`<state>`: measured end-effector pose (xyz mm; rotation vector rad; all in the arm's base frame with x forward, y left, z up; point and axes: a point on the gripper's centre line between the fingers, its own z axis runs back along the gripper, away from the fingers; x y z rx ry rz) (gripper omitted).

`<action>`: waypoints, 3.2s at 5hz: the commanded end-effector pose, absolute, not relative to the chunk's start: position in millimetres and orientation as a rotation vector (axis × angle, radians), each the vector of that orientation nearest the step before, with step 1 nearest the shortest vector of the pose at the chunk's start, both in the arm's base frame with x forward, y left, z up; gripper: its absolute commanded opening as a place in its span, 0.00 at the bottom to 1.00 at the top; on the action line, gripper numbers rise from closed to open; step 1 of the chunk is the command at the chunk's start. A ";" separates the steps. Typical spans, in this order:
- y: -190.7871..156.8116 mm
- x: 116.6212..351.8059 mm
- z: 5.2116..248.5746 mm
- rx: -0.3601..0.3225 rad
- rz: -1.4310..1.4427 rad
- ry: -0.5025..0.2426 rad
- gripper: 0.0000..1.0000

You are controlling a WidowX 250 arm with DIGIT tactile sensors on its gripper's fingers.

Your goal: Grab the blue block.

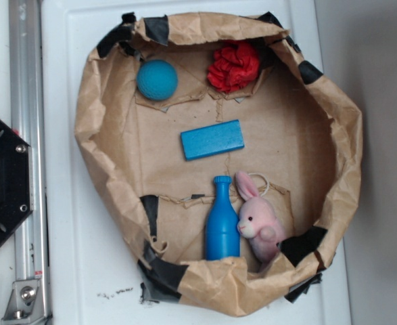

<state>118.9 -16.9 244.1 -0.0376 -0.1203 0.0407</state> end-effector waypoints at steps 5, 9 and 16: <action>37.6 262.4 70.3 0.024 0.103 -0.139 1.00; 22.8 277.7 1.1 -0.018 -0.011 -0.024 0.85; 11.6 241.3 184.6 0.038 0.108 -0.059 0.00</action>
